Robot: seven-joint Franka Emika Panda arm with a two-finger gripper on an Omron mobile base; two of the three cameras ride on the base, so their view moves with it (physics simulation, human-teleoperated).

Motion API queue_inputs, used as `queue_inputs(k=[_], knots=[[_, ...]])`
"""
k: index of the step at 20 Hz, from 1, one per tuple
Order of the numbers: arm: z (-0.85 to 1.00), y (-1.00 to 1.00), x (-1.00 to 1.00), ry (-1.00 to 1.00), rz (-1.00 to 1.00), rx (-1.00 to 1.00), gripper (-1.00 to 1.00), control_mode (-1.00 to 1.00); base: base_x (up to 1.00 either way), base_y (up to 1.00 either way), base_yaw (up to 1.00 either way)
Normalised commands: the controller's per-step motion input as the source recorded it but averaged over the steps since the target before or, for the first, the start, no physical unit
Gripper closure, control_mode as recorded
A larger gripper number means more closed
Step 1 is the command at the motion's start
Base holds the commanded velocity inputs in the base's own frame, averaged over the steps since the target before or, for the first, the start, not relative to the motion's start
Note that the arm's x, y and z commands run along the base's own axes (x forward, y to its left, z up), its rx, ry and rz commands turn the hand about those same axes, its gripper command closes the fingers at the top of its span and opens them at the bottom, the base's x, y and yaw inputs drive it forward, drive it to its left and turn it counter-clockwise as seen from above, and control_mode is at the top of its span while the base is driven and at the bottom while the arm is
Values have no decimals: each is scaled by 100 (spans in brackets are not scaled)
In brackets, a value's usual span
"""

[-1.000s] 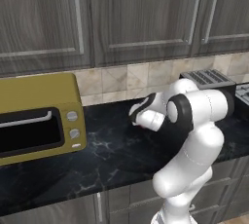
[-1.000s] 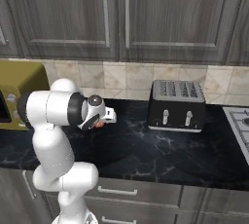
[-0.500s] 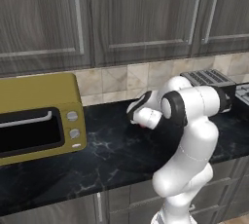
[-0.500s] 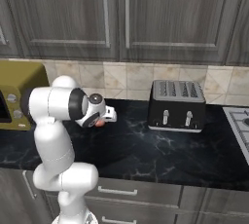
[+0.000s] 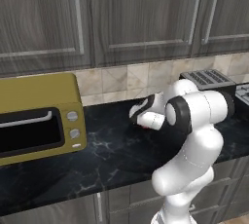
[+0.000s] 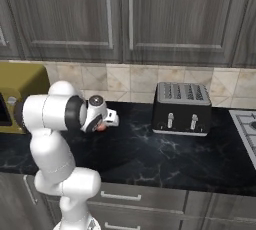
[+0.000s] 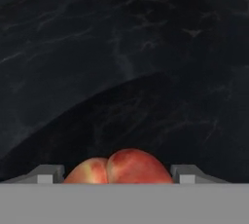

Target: Place the beer on the top shelf of the fridge to keep it out of children's reach, and place the sweet potato and peach on lower shelves for easy access.

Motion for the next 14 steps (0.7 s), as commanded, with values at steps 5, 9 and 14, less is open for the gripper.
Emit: queue_inputs(k=[5, 9, 14], knots=[[52, -7, -99, -19, 2, 0, 100, -100, 0, 0, 0], [99, -17, -99, -22, 4, 0, 100, -100, 0, 0, 0], [100, -21, -95, -16, 3, 0, 100, -100, 0, 0, 0]])
